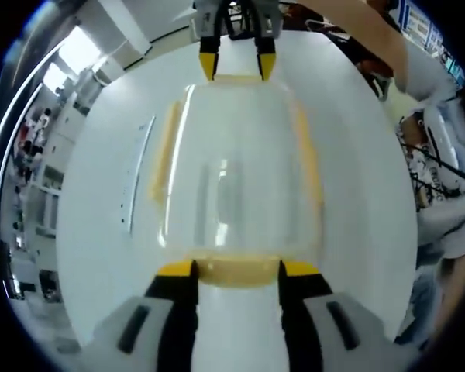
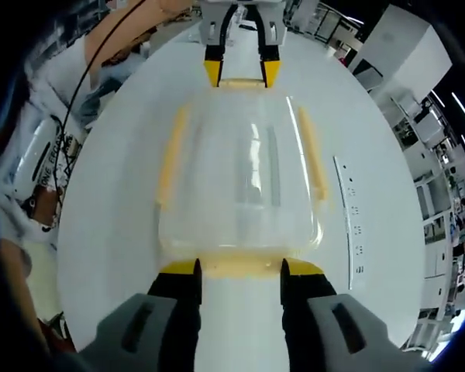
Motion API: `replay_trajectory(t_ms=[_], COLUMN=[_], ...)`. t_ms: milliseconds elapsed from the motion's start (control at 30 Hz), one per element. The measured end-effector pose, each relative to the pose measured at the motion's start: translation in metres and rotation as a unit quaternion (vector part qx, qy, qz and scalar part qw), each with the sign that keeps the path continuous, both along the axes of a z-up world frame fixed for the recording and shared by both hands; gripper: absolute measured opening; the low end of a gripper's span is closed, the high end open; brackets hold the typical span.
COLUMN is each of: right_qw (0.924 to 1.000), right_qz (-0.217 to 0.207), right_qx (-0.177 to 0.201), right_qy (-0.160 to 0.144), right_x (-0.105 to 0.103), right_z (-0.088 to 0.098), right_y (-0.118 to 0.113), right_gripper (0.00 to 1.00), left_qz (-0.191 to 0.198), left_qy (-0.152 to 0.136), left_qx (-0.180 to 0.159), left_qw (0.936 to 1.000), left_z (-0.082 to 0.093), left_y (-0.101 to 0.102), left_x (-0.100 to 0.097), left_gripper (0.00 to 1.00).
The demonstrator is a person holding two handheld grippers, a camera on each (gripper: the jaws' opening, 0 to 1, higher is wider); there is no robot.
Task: Snap each plastic latch of the storage box into its locked position after aligning the lid with the box until every specified latch is closed and the lid sits flush.
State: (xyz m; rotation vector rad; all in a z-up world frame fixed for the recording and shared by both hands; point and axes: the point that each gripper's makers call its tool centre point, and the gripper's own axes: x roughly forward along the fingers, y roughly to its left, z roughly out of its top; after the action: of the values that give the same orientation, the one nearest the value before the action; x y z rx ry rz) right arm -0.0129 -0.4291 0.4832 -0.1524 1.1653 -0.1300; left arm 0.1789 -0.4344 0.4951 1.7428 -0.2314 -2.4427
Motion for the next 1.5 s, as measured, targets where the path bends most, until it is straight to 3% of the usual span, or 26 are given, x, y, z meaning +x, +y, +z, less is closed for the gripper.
replay_trajectory(t_ms=[233, 667, 1033, 1300, 1500], right_qw=[0.9999, 0.9991, 0.9964, 0.9960, 0.9944], right_qz=[0.004, -0.009, -0.022, -0.019, -0.018], right_qx=[0.001, 0.032, 0.074, 0.073, 0.069], right_qy=[-0.014, -0.027, -0.035, -0.048, -0.078], right_x=[0.025, 0.031, 0.032, 0.034, 0.033], right_z=[-0.010, -0.021, -0.034, -0.038, -0.031], right_y=[-0.007, -0.023, -0.009, -0.002, -0.002], right_gripper=[0.39, 0.40, 0.40, 0.41, 0.40], left_qz=[0.004, -0.004, -0.007, -0.008, 0.006], left_qy=[0.008, 0.005, 0.010, 0.019, 0.039], left_qx=[-0.002, 0.013, 0.027, 0.024, 0.016], left_qw=[1.0000, 0.9999, 0.9996, 0.9995, 0.9991], left_z=[0.000, -0.019, -0.033, -0.035, -0.036], left_y=[-0.013, -0.031, -0.029, -0.024, -0.024], left_x=[0.024, 0.034, 0.033, 0.035, 0.042], left_gripper=[0.39, 0.40, 0.39, 0.39, 0.39])
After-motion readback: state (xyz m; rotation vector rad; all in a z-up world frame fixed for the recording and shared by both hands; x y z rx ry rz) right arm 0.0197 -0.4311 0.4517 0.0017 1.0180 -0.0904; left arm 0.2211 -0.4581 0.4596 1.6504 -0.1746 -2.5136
